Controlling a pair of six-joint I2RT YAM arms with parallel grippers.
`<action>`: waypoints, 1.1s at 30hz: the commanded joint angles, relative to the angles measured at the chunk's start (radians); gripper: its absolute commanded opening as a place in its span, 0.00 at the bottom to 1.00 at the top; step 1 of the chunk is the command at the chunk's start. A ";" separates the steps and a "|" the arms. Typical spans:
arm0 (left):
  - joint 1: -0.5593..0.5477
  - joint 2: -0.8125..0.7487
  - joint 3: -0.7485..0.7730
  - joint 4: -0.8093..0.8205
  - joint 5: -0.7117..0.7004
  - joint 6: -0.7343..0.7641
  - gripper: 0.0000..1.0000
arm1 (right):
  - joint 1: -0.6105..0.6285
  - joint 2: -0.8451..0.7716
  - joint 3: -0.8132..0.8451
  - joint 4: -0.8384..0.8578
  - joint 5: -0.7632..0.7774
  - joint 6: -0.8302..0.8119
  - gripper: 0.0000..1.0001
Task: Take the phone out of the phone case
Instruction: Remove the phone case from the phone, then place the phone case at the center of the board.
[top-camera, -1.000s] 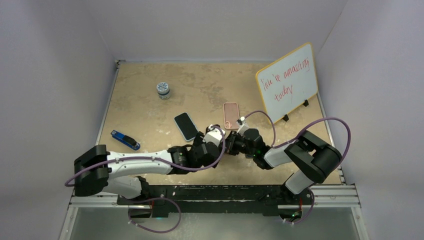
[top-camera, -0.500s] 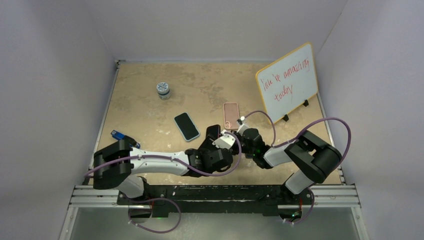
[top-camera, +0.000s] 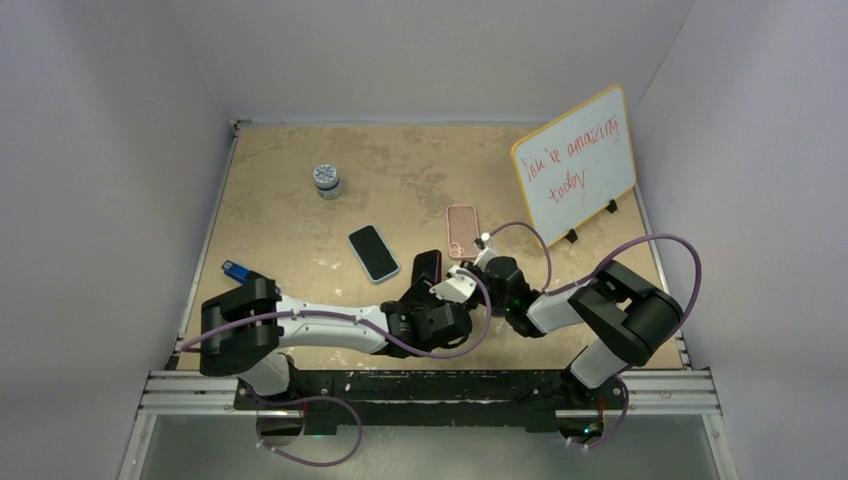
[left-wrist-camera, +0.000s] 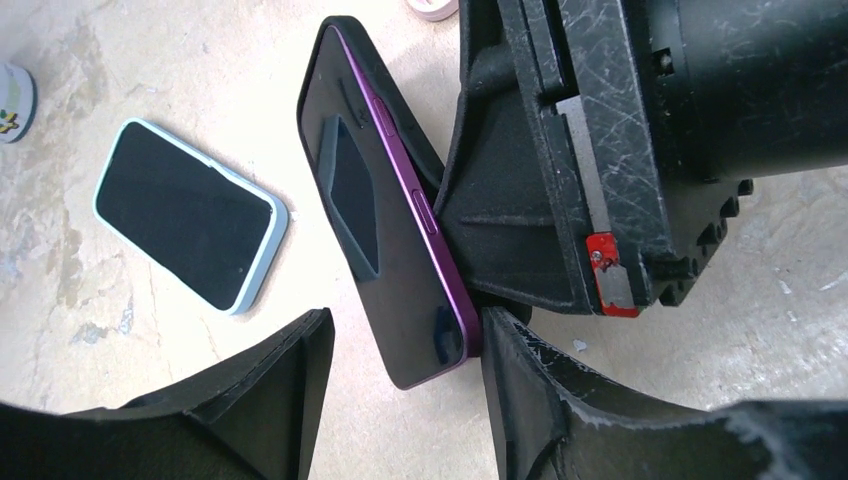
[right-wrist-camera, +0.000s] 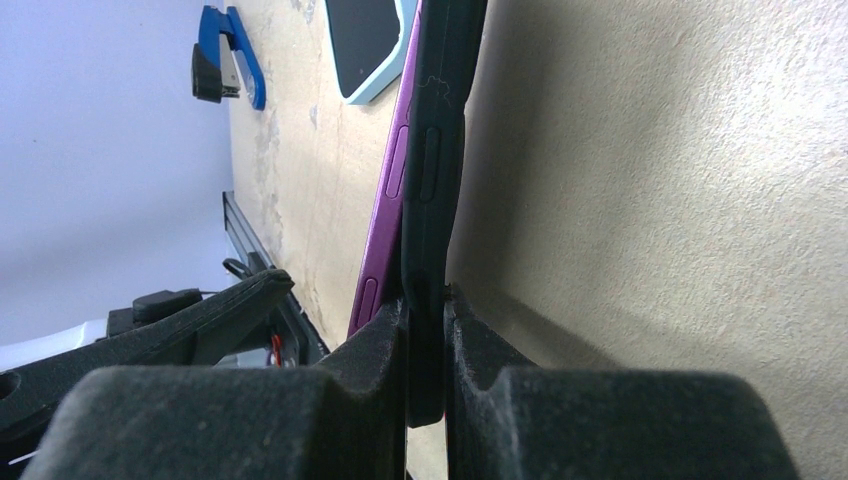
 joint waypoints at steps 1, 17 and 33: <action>-0.001 0.039 0.047 0.006 -0.088 0.019 0.56 | 0.002 -0.022 0.043 0.080 -0.025 0.021 0.00; 0.003 -0.023 0.085 -0.090 -0.116 0.004 0.04 | 0.007 -0.079 0.085 -0.073 0.050 -0.051 0.00; 0.003 -0.315 0.190 -0.371 -0.084 -0.038 0.00 | -0.026 -0.020 0.339 -0.422 0.176 -0.243 0.00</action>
